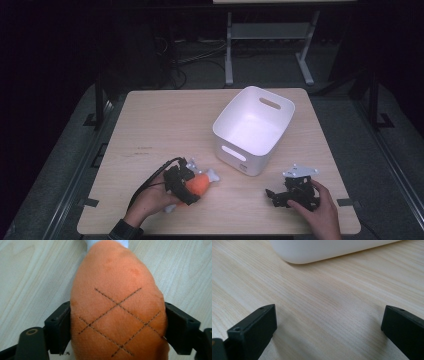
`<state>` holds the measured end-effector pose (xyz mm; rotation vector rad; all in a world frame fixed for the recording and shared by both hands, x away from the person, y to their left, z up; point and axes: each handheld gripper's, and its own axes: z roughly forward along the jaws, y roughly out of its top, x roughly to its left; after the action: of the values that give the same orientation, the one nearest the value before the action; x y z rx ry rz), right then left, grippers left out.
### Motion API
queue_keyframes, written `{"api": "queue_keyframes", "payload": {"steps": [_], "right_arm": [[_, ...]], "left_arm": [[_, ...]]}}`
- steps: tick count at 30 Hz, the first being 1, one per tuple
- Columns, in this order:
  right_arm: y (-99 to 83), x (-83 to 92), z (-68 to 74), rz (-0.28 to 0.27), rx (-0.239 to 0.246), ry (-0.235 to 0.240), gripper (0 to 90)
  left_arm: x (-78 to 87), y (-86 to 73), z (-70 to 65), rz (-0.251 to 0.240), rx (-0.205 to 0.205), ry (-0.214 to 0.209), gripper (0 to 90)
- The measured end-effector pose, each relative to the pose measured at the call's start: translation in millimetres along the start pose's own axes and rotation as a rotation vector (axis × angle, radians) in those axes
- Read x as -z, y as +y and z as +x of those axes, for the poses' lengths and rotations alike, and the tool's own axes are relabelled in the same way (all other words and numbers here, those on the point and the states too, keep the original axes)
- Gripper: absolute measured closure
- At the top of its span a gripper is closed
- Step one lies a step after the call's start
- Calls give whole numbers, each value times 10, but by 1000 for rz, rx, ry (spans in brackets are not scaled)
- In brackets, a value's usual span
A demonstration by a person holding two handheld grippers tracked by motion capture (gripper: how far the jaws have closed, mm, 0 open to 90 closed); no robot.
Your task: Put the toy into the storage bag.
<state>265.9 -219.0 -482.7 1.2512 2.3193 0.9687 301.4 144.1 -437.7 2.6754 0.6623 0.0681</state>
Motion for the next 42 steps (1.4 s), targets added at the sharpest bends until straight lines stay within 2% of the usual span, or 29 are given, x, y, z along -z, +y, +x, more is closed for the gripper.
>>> {"api": "queue_keyframes", "payload": {"steps": [2,5,9,16,20,21,25,31,42], "right_arm": [[0,0,0,0,0,0,0],[0,0,0,0,0,0,0],[0,0,0,0,0,0,0],[0,0,0,0,0,0,0],[0,0,0,0,0,0,0],[0,0,0,0,0,0,0],[0,0,0,0,0,0,0],[0,0,-1,0,1,0,0],[0,0,0,0,0,0,0]], "left_arm": [[7,-4,3,-2,-8,1,215],[24,-30,32,-30,12,-31,235],[68,-61,76,-58,16,-60,244],[155,-95,124,-100,29,-63,244],[239,-127,164,-136,35,-57,244],[273,-141,182,-159,36,-66,244],[322,-161,204,-187,39,-73,243],[399,-159,211,-200,28,-69,243],[598,-122,240,-283,16,-79,243]]}}
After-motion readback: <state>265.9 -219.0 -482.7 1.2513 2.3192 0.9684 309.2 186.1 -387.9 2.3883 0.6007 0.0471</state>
